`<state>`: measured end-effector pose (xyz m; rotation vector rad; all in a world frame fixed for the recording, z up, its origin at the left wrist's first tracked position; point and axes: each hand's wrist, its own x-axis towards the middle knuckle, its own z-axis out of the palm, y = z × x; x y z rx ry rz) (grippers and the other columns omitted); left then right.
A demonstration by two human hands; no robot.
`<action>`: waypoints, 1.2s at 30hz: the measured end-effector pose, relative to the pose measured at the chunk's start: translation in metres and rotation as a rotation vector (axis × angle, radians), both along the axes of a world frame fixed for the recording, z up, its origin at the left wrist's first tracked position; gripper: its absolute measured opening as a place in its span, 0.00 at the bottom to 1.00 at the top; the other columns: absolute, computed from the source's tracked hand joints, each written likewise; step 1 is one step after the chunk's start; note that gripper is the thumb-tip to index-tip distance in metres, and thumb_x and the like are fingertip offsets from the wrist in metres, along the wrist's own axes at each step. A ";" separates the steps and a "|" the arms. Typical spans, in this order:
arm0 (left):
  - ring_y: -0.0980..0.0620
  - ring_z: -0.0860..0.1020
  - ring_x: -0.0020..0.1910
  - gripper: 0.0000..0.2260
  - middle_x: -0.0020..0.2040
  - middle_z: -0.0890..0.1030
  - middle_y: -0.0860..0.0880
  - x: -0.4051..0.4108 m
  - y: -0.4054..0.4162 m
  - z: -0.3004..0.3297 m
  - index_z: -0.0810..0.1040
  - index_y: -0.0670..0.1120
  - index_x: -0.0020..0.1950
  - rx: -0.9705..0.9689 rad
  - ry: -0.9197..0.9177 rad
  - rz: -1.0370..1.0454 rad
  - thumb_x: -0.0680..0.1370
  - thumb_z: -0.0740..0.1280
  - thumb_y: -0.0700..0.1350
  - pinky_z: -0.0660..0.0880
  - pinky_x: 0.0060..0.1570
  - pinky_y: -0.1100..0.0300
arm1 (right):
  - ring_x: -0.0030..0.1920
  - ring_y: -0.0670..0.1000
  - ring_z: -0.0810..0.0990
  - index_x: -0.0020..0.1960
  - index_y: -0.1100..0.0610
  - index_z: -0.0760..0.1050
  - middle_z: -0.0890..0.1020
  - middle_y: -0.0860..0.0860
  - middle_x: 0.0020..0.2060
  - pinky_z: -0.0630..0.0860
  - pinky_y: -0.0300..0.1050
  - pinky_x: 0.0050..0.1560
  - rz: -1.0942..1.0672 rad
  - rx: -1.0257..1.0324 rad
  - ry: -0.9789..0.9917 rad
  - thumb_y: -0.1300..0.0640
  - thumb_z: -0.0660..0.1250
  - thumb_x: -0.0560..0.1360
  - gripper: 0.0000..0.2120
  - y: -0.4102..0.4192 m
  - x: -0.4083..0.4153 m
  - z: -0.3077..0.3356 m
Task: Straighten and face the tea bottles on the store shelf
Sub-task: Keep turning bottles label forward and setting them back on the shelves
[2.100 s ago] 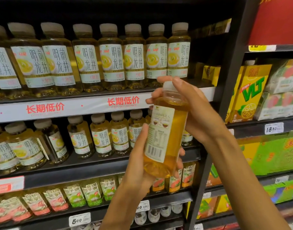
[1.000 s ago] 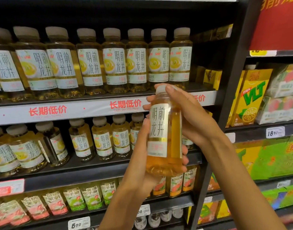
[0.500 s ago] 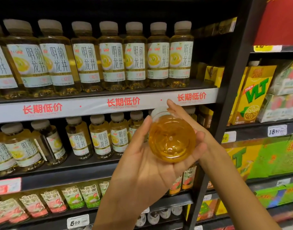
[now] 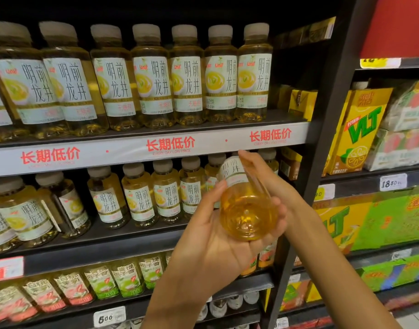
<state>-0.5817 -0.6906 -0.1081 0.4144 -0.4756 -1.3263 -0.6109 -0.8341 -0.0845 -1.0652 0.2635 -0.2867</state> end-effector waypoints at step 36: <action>0.59 0.77 0.57 0.30 0.57 0.78 0.59 0.050 -0.013 -0.009 0.70 0.62 0.61 0.143 -1.427 0.892 0.67 0.78 0.41 0.77 0.52 0.62 | 0.65 0.48 0.74 0.62 0.56 0.72 0.77 0.46 0.61 0.73 0.38 0.59 -0.167 -0.940 -0.561 0.57 0.72 0.69 0.22 0.022 -0.050 0.006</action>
